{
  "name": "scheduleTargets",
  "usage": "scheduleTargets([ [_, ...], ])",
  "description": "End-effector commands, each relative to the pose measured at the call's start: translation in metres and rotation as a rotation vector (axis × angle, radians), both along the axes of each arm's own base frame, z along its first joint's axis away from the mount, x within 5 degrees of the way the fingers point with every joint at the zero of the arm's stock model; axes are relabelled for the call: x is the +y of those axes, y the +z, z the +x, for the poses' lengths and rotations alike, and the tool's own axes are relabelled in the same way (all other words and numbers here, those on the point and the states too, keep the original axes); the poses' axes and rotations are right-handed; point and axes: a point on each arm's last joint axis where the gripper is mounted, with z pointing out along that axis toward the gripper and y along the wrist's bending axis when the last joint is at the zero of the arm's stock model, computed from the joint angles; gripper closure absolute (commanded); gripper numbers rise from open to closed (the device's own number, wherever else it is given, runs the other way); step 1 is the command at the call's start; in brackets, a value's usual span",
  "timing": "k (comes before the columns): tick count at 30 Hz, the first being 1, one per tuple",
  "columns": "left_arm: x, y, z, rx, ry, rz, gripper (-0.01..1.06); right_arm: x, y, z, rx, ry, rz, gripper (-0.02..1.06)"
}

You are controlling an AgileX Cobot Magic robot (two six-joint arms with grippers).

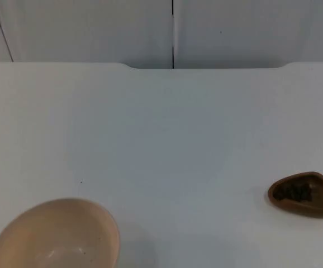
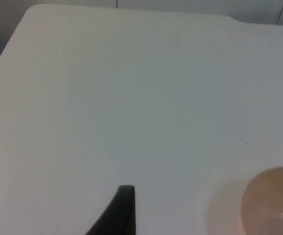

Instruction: Pick up the bowl with the left hand and pour the coffee beans from the cup into the bowl with the right hand.

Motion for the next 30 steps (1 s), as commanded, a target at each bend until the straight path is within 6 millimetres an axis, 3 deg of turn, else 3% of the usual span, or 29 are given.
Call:
scheduleTargets([
  [1, -0.001, 0.0, 0.002, 0.004, -0.001, -0.008, 0.0, 0.0, 0.0, 0.0, -0.007, -0.002, -0.004, -0.01],
  [11, -0.001, 0.015, 0.02, 0.062, 0.0, -0.009, 0.0, 0.0, 0.0, 0.0, -0.007, -0.002, -0.004, -0.01],
  [30, -0.005, 0.013, 0.039, 0.168, -0.028, -0.042, 0.0, 0.0, 0.0, 0.0, -0.007, -0.002, -0.004, -0.01],
])
